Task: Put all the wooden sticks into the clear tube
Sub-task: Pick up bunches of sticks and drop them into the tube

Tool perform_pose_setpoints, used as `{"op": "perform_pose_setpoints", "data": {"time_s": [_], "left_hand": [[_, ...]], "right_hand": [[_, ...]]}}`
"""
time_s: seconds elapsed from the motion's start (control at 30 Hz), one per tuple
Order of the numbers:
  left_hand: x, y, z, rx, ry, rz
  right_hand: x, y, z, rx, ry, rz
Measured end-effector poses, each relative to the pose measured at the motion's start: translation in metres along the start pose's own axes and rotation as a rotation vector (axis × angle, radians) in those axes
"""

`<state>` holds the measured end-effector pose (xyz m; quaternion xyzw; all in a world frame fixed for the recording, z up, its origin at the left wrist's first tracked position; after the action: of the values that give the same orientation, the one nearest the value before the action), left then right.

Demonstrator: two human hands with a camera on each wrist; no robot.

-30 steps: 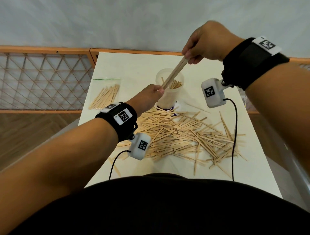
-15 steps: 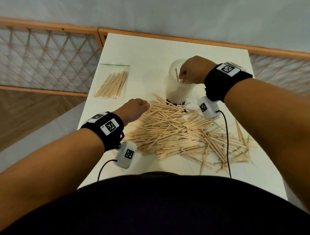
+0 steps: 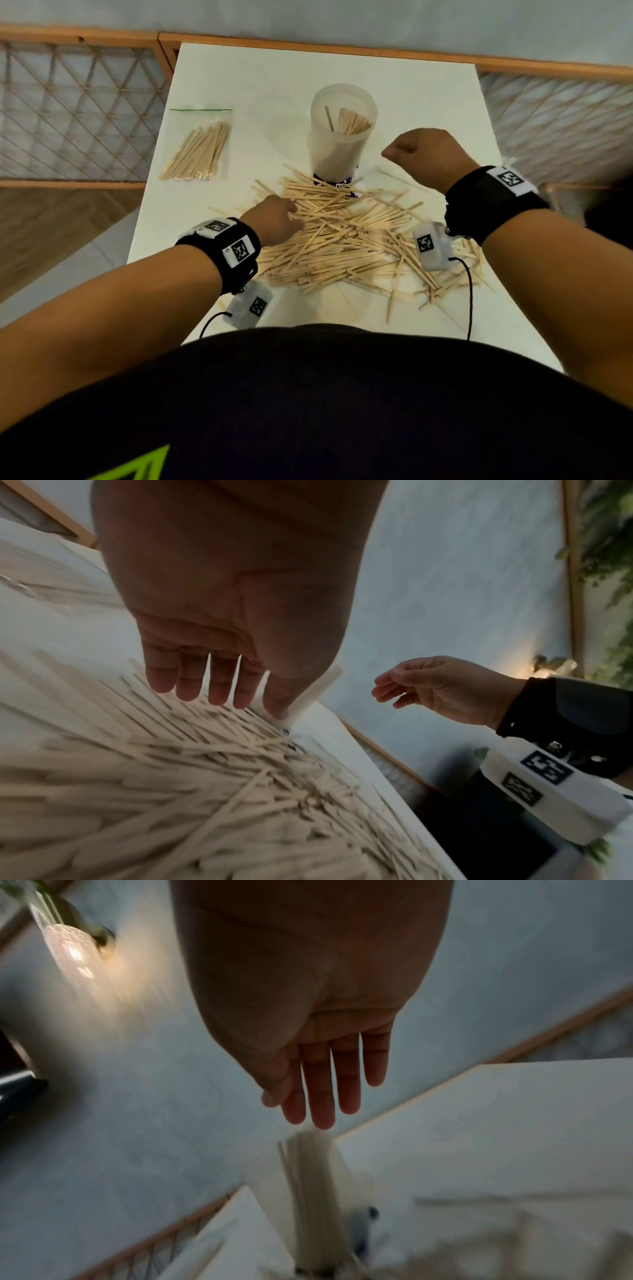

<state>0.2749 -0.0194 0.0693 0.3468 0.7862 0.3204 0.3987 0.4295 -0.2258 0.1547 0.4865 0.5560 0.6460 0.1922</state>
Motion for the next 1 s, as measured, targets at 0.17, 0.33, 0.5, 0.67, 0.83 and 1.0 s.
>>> {"op": "perform_pose_setpoints", "data": {"time_s": [0.17,0.33,0.5,0.67,0.83,1.0], "left_hand": [[-0.011,-0.034,0.001,-0.036,-0.028,0.176],[-0.012,-0.063,-0.003,-0.019,-0.006,0.316],[-0.009,-0.077,-0.006,-0.081,-0.016,0.376],[-0.012,-0.068,-0.007,-0.144,-0.006,0.417],[-0.017,-0.057,-0.011,-0.206,0.013,0.437],[-0.023,-0.048,-0.016,-0.241,0.023,0.383]], "right_hand": [[-0.055,-0.05,-0.047,0.246,-0.131,-0.138],[-0.088,-0.085,-0.077,0.39,-0.223,-0.335],[-0.106,-0.107,-0.09,0.371,-0.143,-0.369],[-0.109,-0.112,-0.082,0.257,-0.013,-0.367],[-0.109,-0.111,-0.072,0.237,0.053,-0.287],[-0.109,-0.101,-0.065,0.184,0.018,-0.196]]}}
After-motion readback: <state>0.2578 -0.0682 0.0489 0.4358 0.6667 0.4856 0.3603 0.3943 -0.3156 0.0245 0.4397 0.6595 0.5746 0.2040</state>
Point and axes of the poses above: each hand's wrist, its own z-axis towards the middle knuckle, its own y-axis out of the back of the hand, x = y × z, the point moved 2 cm from there along z, towards the middle knuckle, and after that the axes turned 3 degrees about -x, right-handed, at the moved point
